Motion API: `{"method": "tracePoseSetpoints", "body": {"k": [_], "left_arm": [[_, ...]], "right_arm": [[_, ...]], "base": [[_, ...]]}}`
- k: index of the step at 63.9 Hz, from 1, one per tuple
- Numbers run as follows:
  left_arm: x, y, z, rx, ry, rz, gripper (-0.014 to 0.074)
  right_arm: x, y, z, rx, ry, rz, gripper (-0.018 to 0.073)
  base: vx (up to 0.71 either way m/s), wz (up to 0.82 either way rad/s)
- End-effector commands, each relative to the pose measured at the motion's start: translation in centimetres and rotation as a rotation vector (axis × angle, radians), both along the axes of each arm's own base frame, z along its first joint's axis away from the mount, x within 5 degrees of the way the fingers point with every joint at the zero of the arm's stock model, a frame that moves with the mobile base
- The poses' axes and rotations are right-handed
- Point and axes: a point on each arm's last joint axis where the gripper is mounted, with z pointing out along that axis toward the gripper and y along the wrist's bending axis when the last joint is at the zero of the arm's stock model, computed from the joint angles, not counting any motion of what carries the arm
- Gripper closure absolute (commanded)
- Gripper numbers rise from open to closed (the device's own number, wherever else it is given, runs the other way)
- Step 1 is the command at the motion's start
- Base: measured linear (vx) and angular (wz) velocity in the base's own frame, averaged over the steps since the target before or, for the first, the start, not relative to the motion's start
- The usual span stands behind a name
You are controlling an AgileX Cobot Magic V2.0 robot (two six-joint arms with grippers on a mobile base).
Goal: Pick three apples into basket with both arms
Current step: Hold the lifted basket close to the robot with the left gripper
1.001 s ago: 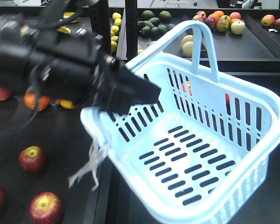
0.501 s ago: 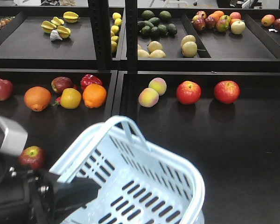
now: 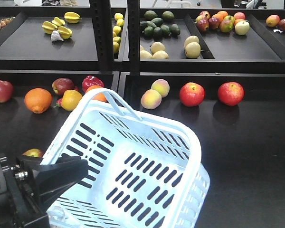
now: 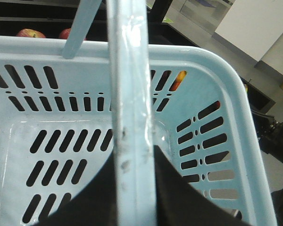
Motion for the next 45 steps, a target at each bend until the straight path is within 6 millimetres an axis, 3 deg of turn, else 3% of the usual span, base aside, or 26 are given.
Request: {"method": "tracePoseSetpoints", "body": {"k": [1,45], "left_arm": [[0.11,0.19,1.73,-0.077,-0.040,0.036,0.0604],[-0.04,0.11,1.58,-0.066,-0.026,0.018,0.0604]], "right_arm": [[0.04,0.05,0.47,-0.016,-0.072,0.006,0.0564],[0.04,0.05,0.47,-0.016,-0.072,0.006,0.0564]], "base": [[0.00,0.00],[0.00,0.00]]}}
